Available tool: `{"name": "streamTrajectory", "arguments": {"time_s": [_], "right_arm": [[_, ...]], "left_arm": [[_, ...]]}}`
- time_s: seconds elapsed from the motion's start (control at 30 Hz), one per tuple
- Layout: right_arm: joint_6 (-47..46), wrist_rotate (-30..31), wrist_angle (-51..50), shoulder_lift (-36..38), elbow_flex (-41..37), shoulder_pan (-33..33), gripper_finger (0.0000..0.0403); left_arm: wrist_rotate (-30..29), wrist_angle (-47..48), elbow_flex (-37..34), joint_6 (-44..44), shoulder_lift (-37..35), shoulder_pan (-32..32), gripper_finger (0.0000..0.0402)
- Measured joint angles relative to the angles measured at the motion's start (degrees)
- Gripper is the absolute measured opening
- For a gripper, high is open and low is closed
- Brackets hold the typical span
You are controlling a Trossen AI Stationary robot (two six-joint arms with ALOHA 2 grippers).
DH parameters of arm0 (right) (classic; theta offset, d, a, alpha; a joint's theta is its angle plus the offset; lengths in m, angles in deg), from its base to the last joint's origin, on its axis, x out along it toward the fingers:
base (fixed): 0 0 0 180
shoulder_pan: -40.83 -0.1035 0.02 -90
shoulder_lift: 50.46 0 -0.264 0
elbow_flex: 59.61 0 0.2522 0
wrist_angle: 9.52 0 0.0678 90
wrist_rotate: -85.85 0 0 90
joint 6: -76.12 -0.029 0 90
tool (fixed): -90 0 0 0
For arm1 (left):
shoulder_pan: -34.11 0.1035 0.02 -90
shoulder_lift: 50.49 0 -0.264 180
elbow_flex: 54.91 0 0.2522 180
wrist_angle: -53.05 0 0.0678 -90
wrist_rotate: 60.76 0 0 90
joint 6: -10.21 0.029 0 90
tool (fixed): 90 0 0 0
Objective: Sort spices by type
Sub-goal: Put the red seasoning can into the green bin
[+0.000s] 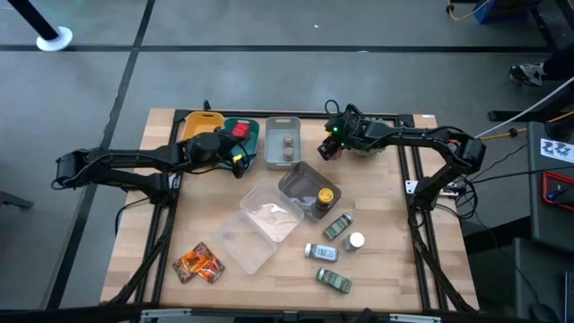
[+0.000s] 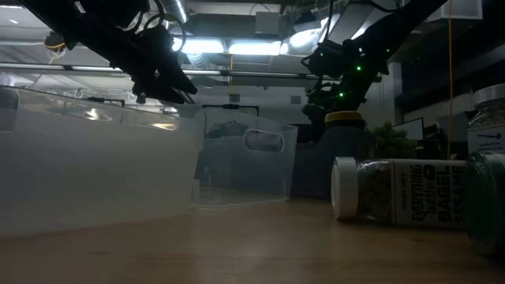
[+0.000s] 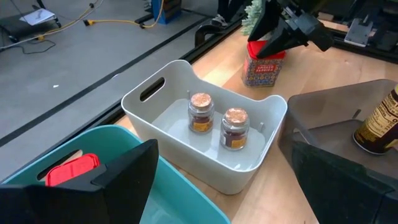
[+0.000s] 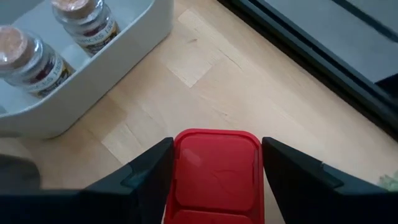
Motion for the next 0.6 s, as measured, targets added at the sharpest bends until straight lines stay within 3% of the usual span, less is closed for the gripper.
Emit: {"name": "streamTrajectory", "arguments": {"time_s": [0.6], "right_arm": [[2.77, 1.53, -8.26, -0.12, 5.66, 0.09, 0.0239]], "left_arm": [[0.0, 0.19, 0.0, 0.01, 0.0, 0.0, 0.0347]]}}
